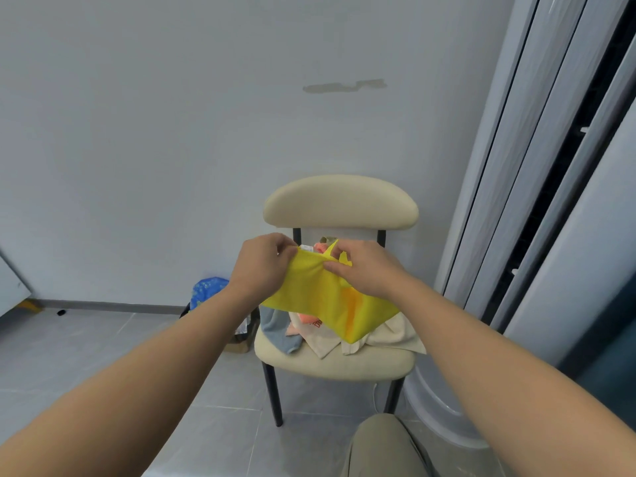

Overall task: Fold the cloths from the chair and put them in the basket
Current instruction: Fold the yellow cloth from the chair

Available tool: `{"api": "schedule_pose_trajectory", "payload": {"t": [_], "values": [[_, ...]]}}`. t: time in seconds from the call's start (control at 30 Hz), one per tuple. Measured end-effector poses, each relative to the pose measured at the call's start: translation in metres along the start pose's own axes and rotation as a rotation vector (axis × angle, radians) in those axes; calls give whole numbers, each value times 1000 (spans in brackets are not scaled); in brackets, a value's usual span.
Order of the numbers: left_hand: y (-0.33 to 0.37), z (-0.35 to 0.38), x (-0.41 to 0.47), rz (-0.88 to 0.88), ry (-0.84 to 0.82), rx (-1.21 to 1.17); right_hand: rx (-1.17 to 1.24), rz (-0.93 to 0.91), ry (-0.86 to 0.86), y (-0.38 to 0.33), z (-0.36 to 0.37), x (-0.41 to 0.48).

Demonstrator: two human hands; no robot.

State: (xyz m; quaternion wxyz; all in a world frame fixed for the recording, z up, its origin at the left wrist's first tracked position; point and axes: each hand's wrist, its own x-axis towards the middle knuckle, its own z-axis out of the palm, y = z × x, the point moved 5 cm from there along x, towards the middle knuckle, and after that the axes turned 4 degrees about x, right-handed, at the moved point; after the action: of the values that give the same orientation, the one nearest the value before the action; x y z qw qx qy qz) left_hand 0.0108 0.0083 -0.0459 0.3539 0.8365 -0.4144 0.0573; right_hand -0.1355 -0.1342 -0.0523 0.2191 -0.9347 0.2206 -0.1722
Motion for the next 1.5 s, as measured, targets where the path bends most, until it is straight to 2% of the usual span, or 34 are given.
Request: {"api": "schedule_pose_trajectory", "payload": {"t": [0.2, 0.4, 0.53, 0.73, 0.97, 1.13, 1.3, 1.4, 1.5], "values": [[-42, -10, 16, -239, 141, -49, -58, 183, 120, 32, -15, 13], [-90, -20, 13, -458, 208, -88, 30, 324, 392, 63, -39, 11], [-108, -22, 8, -507, 204, -93, 170, 360, 548, 75, -50, 11], [-109, -19, 4, -488, 188, -127, 410, 380, 762, 86, -60, 7], [-118, -10, -7, -608, 180, -224, 475, 381, 668, 82, -52, 12], [-125, -10, -13, -660, 191, -223, 538, 452, 582, 85, -44, 14], [-113, -13, -16, -643, 137, -129, 354, 525, 329, 94, -22, 18], [-99, -7, -13, -568, 56, -115, 243, 504, 277, 87, -15, 16], [-81, 1, -10, -528, -1, -191, 241, 456, 185, 66, 2, 14]]}}
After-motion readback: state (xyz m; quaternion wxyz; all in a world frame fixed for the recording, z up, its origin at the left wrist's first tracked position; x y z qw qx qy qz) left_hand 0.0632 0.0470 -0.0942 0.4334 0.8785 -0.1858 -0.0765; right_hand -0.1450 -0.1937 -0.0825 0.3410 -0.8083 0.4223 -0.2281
